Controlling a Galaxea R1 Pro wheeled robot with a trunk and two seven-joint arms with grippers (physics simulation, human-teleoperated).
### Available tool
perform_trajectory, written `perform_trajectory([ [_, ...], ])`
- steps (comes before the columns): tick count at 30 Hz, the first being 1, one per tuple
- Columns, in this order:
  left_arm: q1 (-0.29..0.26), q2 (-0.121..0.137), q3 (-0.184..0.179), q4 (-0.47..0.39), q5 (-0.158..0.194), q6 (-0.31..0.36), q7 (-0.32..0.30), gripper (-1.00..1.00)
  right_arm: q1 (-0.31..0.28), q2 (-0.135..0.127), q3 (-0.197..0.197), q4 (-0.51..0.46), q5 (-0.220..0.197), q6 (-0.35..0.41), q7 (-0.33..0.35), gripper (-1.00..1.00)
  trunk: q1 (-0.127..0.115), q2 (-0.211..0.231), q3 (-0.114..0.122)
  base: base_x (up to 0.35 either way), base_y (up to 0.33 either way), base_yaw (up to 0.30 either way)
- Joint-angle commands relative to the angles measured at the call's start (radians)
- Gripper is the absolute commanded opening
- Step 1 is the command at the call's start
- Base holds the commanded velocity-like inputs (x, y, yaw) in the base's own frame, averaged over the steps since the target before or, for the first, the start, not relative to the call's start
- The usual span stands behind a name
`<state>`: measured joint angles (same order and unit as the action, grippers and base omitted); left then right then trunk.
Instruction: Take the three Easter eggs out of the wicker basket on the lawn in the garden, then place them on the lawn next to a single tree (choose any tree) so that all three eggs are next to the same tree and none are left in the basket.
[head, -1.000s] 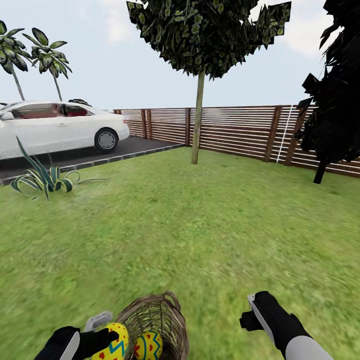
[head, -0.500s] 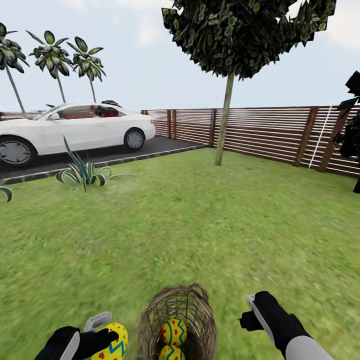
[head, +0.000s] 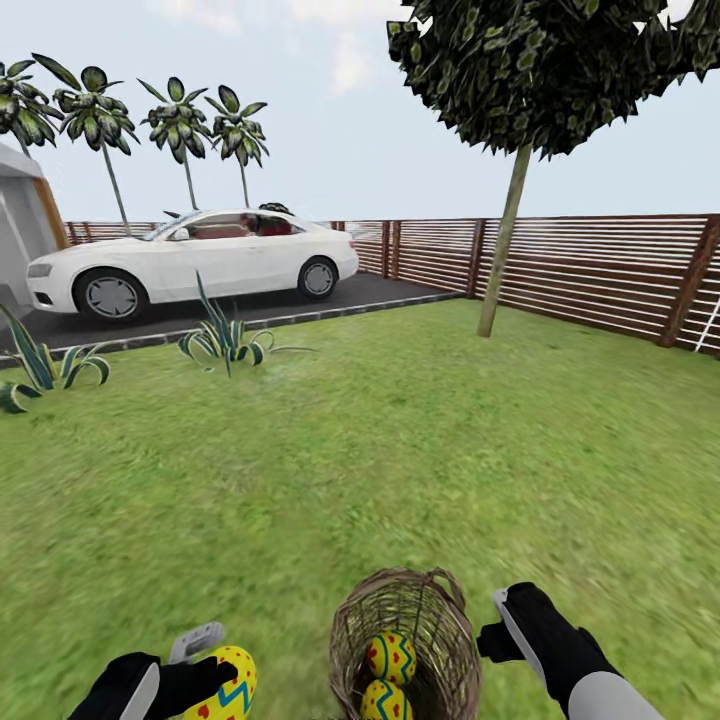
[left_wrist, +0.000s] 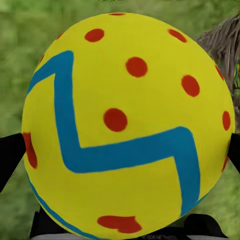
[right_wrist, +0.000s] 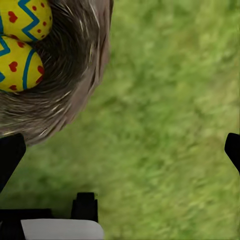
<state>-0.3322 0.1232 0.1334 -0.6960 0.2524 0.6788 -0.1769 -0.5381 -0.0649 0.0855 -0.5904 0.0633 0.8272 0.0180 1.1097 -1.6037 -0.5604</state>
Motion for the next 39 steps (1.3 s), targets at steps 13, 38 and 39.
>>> perform_trajectory([
  [13,-0.001,0.000,0.003,0.000,0.000,0.005,-0.004,-1.00,0.000,0.004,0.004,-0.002,0.006,0.006,0.002,1.00,-0.050,0.091,0.040,-0.117,0.231,0.294],
  [38,-0.001,0.105,0.182,-0.424,0.024,0.005,-0.008,-1.00,0.000,-0.005,0.002,-0.005,0.007,0.006,0.002,1.00,-0.135,0.245,0.109,-0.001,0.004,0.024],
  [39,-0.001,0.105,0.181,-0.423,0.024,0.005,-0.008,-1.00,0.000,-0.005,0.003,-0.005,0.007,0.006,0.002,1.00,-0.135,0.245,0.109,0.000,0.000,0.000],
])
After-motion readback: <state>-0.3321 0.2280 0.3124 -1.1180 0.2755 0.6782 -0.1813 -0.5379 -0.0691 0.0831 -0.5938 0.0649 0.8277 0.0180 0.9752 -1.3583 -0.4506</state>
